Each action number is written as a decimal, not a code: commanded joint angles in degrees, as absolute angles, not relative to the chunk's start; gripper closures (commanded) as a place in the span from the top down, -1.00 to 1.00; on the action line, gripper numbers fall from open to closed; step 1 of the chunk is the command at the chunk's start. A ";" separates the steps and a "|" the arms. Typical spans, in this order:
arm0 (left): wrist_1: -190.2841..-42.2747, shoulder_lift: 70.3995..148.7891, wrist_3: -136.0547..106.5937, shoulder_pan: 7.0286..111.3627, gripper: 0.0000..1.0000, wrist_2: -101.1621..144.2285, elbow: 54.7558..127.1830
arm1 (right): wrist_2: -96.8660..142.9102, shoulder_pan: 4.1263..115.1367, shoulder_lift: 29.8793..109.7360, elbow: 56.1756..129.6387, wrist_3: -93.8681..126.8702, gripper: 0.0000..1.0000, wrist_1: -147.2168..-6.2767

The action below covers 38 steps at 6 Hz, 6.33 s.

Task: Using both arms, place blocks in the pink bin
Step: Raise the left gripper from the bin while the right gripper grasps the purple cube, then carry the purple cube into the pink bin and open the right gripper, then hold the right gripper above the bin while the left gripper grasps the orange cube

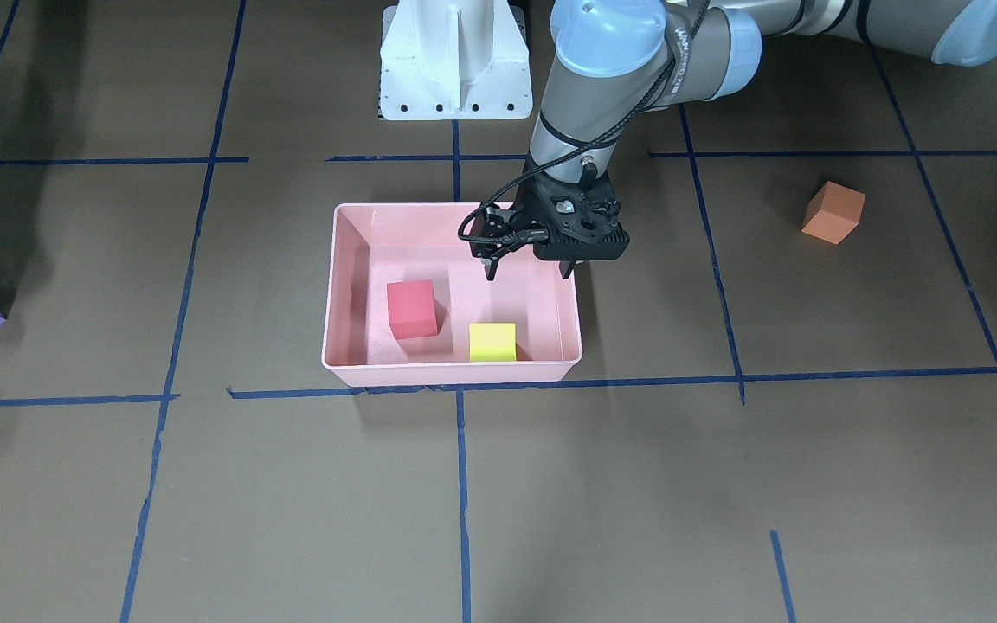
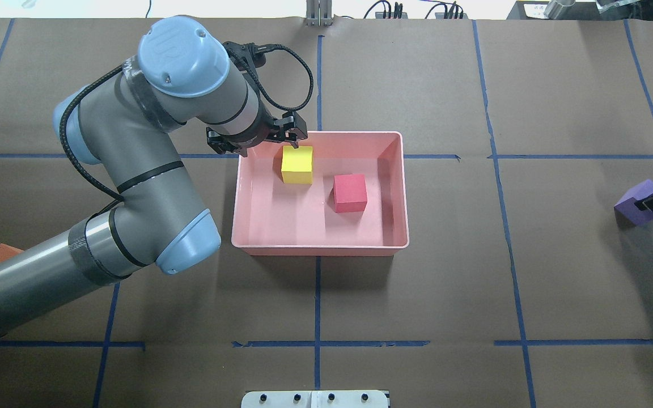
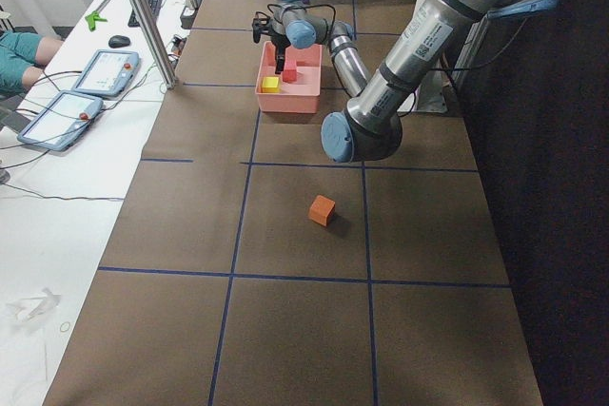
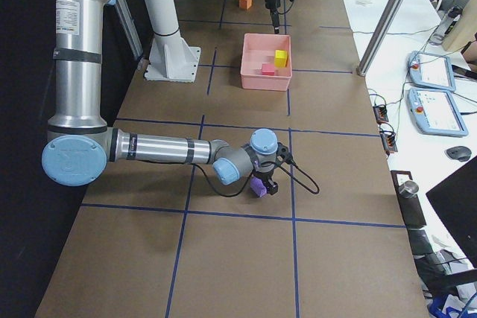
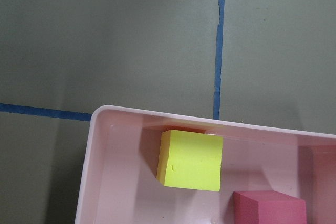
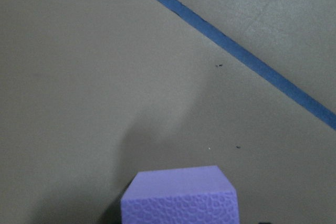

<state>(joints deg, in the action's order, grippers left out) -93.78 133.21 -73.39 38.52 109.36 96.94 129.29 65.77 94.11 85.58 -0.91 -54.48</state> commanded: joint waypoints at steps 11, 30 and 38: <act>-121.19 76.77 -0.16 69.96 1.00 131.13 104.52 | 128.35 51.90 62.53 114.34 51.68 -0.32 -100.37; -133.15 72.24 -26.54 46.59 1.00 116.10 106.45 | 112.15 36.65 52.12 109.51 64.34 1.00 -103.89; -132.19 76.29 -29.18 42.62 -0.40 121.77 102.55 | 112.67 38.04 54.58 112.06 61.55 1.00 -103.97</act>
